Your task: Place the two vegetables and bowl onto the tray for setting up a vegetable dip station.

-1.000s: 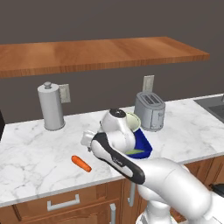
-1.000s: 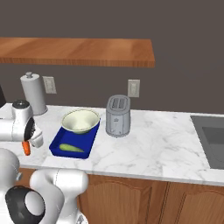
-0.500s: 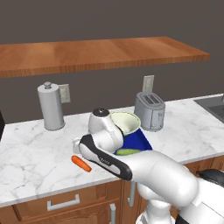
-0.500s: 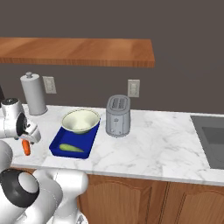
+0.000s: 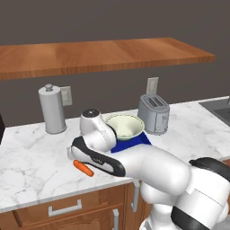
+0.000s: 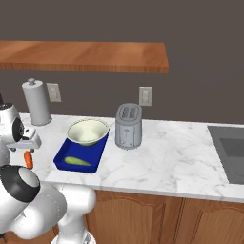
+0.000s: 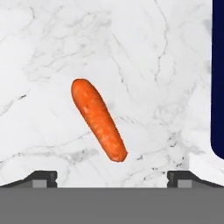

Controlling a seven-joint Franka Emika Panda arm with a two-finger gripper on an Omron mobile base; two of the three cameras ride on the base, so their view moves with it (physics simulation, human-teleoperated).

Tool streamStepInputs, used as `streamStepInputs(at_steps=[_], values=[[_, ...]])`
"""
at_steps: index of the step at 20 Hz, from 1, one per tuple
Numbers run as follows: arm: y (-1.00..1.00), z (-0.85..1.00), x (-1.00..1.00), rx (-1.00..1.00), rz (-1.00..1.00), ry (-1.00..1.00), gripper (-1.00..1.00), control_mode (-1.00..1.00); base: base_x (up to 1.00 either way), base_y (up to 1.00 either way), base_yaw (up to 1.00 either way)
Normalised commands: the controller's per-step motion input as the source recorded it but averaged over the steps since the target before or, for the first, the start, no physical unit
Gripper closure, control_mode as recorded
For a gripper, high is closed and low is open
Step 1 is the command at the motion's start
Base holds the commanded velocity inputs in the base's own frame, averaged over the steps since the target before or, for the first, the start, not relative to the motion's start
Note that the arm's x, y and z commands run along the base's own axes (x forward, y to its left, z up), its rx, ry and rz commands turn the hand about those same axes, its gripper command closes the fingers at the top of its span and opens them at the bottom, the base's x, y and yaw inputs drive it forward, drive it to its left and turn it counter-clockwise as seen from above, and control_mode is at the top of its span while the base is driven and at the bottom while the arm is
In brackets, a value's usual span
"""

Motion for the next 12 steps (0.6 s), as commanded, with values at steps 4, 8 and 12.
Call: streamStepInputs(at_steps=[4,8,12], values=[[0.13,-0.15,0.06,0.0,0.22,-0.01,-1.0,-1.0,0.0,0.0,0.0],[0.12,-0.18,0.03,0.0,0.19,-0.03,-1.0,-1.0,0.0,0.0,0.0],[0.02,-0.19,0.04,0.0,0.14,-0.1,-1.0,-1.0,0.0,0.0,0.0]])
